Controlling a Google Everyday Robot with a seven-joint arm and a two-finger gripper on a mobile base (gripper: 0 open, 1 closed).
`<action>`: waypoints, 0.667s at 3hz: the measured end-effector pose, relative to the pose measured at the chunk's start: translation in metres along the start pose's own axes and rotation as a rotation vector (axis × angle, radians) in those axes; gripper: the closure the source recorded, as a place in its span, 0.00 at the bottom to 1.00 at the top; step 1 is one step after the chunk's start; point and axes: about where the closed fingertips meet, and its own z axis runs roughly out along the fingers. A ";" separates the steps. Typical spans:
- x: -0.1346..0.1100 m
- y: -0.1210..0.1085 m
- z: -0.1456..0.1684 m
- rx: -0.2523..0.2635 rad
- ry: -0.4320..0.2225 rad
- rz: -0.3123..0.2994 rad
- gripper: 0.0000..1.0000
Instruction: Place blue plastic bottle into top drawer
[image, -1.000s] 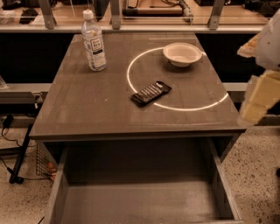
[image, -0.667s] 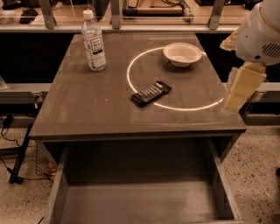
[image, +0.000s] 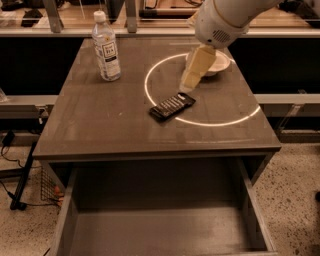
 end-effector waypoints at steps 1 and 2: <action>-0.045 -0.020 0.026 0.008 -0.058 -0.073 0.00; -0.045 -0.020 0.026 0.008 -0.058 -0.073 0.00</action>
Offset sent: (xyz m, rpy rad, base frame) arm 0.0219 0.0372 0.0048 0.0183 -0.0386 0.0605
